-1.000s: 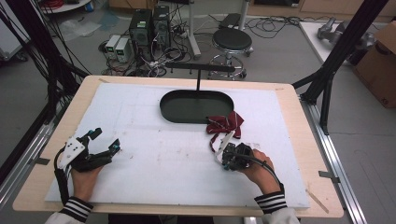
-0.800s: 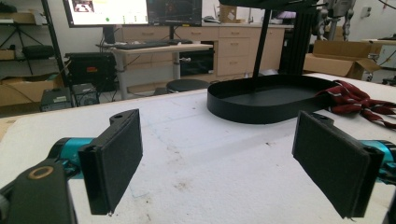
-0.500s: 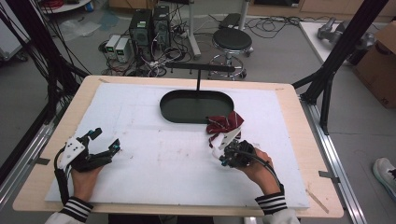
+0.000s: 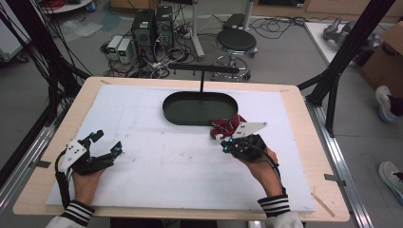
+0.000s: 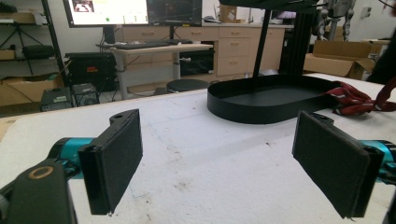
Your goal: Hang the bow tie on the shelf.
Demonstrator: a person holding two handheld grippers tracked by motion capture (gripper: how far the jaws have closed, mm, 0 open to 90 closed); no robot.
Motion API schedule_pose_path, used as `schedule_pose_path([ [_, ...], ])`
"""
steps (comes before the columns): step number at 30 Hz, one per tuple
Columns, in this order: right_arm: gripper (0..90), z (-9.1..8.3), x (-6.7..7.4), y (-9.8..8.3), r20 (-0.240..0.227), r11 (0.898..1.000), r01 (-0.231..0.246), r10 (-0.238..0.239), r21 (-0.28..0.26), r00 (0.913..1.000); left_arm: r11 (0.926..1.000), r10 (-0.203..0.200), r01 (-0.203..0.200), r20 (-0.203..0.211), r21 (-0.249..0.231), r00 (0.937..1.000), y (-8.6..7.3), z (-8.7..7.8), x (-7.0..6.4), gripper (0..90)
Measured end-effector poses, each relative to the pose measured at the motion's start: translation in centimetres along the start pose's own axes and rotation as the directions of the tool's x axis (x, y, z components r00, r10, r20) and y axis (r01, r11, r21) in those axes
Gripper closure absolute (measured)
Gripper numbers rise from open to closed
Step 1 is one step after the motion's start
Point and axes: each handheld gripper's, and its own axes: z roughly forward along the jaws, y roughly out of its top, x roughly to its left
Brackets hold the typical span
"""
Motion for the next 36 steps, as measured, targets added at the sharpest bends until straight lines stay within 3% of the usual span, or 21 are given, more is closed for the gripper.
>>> schedule_pose_path([
  [5,87.6,-0.7,-0.6,0.4,0.023,0.992,-0.045,0.048,-0.122,0.9986,1.0,0.0,0.0,0.0,0.0,1.0,0.0,0.0,0.0,16.4],
  [13,87.6,-1.7,-1.1,1.4,0.073,0.968,-0.088,0.108,-0.236,0.9914,1.0,-0.001,0.001,0.001,0.001,1.0,0.0,0.0,0.0,16.4],
  [30,87.6,-3.4,-2.7,6.3,0.156,0.919,-0.106,0.177,-0.379,0.9719,1.0,-0.003,0.003,0.0,0.0,1.0,0.0,0.0,0.0,16.4],
  [36,87.6,-3.6,-3.3,7.7,0.165,0.894,-0.115,0.204,-0.432,0.965,1.0,-0.003,0.003,0.0,0.0,1.0,0.0,0.0,0.1,16.4],
])
